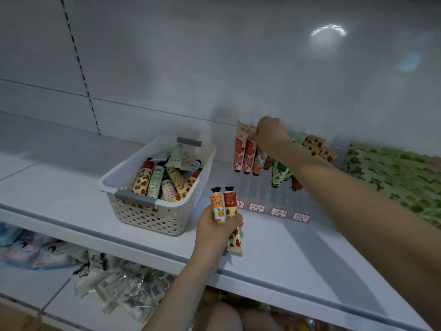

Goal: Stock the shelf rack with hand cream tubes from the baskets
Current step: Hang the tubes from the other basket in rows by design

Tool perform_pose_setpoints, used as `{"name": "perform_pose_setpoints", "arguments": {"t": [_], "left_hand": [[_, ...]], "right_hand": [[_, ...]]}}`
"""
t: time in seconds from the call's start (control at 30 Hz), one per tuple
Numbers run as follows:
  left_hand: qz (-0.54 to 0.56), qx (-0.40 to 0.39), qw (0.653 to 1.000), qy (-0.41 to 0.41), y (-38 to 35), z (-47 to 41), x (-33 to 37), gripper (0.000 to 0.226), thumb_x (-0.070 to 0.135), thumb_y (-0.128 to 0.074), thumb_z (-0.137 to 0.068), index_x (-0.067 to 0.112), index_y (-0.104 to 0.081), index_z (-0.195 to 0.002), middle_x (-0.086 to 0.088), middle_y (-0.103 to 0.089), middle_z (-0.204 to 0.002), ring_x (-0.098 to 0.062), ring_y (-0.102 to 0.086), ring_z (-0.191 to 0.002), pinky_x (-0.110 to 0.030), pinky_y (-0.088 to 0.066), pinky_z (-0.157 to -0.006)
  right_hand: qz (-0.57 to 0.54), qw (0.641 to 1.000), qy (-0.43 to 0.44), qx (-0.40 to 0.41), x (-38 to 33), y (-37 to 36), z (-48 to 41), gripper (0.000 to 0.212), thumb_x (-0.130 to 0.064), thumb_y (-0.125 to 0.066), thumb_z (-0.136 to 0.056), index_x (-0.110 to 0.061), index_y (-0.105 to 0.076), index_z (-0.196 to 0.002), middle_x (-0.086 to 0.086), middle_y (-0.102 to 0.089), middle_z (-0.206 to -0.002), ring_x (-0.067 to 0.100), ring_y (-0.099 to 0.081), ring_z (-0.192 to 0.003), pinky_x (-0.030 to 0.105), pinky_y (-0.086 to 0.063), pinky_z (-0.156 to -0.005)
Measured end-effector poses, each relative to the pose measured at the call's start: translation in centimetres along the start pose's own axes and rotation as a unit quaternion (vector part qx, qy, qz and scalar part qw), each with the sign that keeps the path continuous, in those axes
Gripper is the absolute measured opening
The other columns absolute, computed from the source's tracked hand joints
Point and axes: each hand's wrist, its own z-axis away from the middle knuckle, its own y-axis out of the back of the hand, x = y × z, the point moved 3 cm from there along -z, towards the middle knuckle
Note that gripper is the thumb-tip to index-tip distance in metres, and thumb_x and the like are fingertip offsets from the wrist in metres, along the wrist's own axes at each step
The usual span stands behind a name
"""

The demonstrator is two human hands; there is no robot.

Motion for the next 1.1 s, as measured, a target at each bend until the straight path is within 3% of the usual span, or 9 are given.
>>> {"name": "perform_pose_setpoints", "arguments": {"t": [0.3, 0.43, 0.57, 0.63, 0.7, 0.83, 0.97, 1.1], "left_hand": [[0.0, -0.005, 1.0, 0.004, -0.3, 0.2, 0.1, 0.016, 0.008, -0.066, -0.082, 0.01, -0.059, -0.097, -0.008, -0.067, -0.085, -0.006, -0.063, -0.062, -0.016, -0.048, -0.051], [0.009, -0.011, 1.0, 0.008, -0.3, 0.3, 0.3, 0.017, 0.009, -0.066, -0.083, 0.01, -0.06, -0.098, -0.003, -0.068, -0.081, -0.004, -0.064, -0.059, -0.016, -0.048, -0.051], [0.032, -0.022, 0.999, 0.002, -0.2, 0.6, 0.8, 0.019, 0.005, -0.066, -0.081, 0.011, -0.062, -0.099, -0.007, -0.07, -0.085, -0.01, -0.068, -0.066, -0.022, -0.052, -0.055], [0.031, -0.022, 0.999, -0.007, -0.1, 0.8, 1.2, 0.02, 0.005, -0.069, -0.079, 0.013, -0.063, -0.096, -0.011, -0.069, -0.09, -0.015, -0.067, -0.072, -0.024, -0.052, -0.056], [0.038, -0.026, 0.999, -0.014, -0.2, 1.0, 1.6, 0.02, 0.005, -0.071, -0.078, 0.013, -0.063, -0.094, -0.008, -0.067, -0.085, -0.016, -0.065, -0.073, -0.024, -0.052, -0.056], [0.037, -0.022, 0.999, -0.022, -0.6, 1.6, 2.2, 0.021, 0.008, -0.072, -0.077, 0.014, -0.062, -0.094, -0.003, -0.067, -0.082, -0.015, -0.065, -0.074, -0.025, -0.051, -0.058], [0.022, -0.015, 0.999, -0.03, -1.1, 2.3, 2.6, 0.02, 0.01, -0.073, -0.078, 0.015, -0.062, -0.094, -0.002, -0.067, -0.082, -0.016, -0.064, -0.075, -0.029, -0.052, -0.065], [-0.012, -0.01, 0.999, -0.05, -1.5, 3.1, 3.4, 0.026, 0.016, -0.075, -0.076, 0.016, -0.063, -0.099, -0.004, -0.069, -0.091, -0.02, -0.066, -0.084, -0.038, -0.056, -0.077]], "right_hand": [[0.011, 1.0, -0.009, 0.007, 0.0, -0.2, 0.1, 0.036, 0.002, -0.038, -0.093, -0.01, -0.034, -0.059, 0.004, -0.04, -0.061, 0.025, -0.051, -0.072, 0.022, -0.032, -0.043], [-0.012, 1.0, -0.009, -0.01, -0.1, 0.0, 0.0, 0.036, -0.006, -0.043, -0.095, -0.01, -0.035, -0.06, 0.006, -0.048, -0.067, 0.023, -0.051, -0.072, 0.02, -0.035, -0.044], [-0.071, 0.997, -0.014, -0.01, 0.1, 1.5, -0.2, 0.026, -0.011, -0.048, -0.095, 0.0, -0.054, -0.072, 0.013, -0.062, -0.079, 0.023, -0.063, -0.069, 0.022, -0.052, -0.056], [-0.127, 0.992, -0.006, 0.023, 0.3, 3.0, 0.1, 0.026, -0.008, -0.045, -0.094, 0.012, -0.062, -0.09, 0.021, -0.068, -0.087, 0.03, -0.067, -0.078, 0.036, -0.058, -0.074], [-0.187, 0.981, 0.01, 0.058, 0.6, 4.8, 1.1, 0.029, -0.007, -0.042, -0.095, 0.014, -0.062, -0.094, 0.025, -0.068, -0.085, 0.03, -0.068, -0.071, 0.043, -0.058, -0.073], [-0.226, 0.969, 0.048, 0.088, 1.3, 6.9, 3.6, 0.028, -0.005, -0.044, -0.095, 0.017, -0.061, -0.091, 0.025, -0.068, -0.079, 0.018, -0.064, -0.055, 0.038, -0.059, -0.065], [-0.247, 0.965, 0.071, 0.044, 1.3, 6.7, 5.8, 0.028, -0.013, -0.049, -0.095, 0.011, -0.063, -0.088, 0.018, -0.068, -0.077, 0.008, -0.062, -0.048, 0.019, -0.054, -0.048], [-0.229, 0.967, 0.095, -0.059, 0.3, 5.4, 9.2, 0.036, -0.04, -0.055, -0.09, -0.006, -0.067, -0.089, 0.007, -0.07, -0.077, 0.02, -0.069, -0.069, 0.03, -0.058, -0.066]]}}
